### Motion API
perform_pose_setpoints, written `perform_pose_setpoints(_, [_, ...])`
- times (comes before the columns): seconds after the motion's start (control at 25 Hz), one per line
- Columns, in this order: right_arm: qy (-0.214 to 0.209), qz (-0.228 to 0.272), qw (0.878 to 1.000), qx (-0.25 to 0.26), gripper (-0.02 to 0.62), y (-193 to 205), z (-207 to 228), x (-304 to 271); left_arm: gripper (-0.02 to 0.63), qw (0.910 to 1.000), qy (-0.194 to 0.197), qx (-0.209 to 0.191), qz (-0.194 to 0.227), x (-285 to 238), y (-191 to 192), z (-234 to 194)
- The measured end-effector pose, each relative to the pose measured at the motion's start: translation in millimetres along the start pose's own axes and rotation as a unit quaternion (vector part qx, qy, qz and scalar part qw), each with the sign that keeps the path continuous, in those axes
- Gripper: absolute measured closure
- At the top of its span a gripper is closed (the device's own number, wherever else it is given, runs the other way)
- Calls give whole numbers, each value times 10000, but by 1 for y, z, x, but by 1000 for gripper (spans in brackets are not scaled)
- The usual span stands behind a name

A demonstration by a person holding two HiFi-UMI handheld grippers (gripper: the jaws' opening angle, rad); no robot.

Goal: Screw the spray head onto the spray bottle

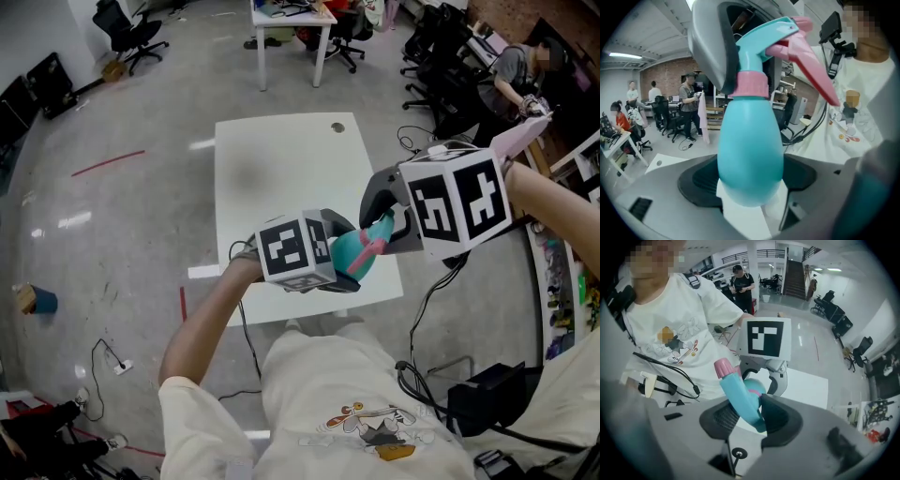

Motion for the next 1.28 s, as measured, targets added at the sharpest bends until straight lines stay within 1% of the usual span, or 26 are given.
perform_pose_setpoints(0.16, [98, -167, 9983, -544, 465, 11, 8, -5, 221, 9972, -669, 343, 19, -1, 3, -12])
perform_pose_setpoints(0.28, [169, -198, 9960, -855, 465, 15, 14, -9, 221, 9933, -1034, 517, 65, -1, 5, -18])
perform_pose_setpoints(0.36, [223, -194, 9937, -1080, 465, 18, 18, -10, 221, 9899, -1280, 600, 80, 0, 7, -21])
perform_pose_setpoints(0.44, [272, -209, 9899, -1375, 465, 20, 22, -11, 221, 9848, -1608, 658, 51, 2, 7, -25])
perform_pose_setpoints(0.56, [331, -262, 9831, -1779, 465, 24, 26, -12, 221, 9729, -2190, 739, -89, 5, 7, -30])
perform_pose_setpoints(0.68, [470, -376, 9779, -2003, 465, 27, 28, -13, 221, 9611, -2642, 782, -185, 8, 8, -34])
perform_pose_setpoints(0.76, [556, -434, 9731, -2192, 465, 29, 29, -15, 221, 9515, -2964, 762, -322, 9, 11, -38])
perform_pose_setpoints(1.04, [739, -385, 9510, -2976, 465, 34, 36, -14, 221, 9232, -3748, 681, -503, 18, 8, -45])
perform_pose_setpoints(1.16, [832, -295, 9387, -3333, 465, 35, 40, -13, 221, 9073, -4108, 651, -611, 22, 8, -48])
perform_pose_setpoints(1.28, [910, -140, 9198, -3813, 465, 37, 43, -12, 221, 8902, -4468, 636, -621, 24, 8, -51])
Point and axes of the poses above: the fingertips, and each gripper's own axes: x backward along the fingers, z to its right, y out of its underside, the point moved 5 cm from there along x, backward along the fingers, and after that the axes turned 11 degrees about y, right-handed, at the moved point
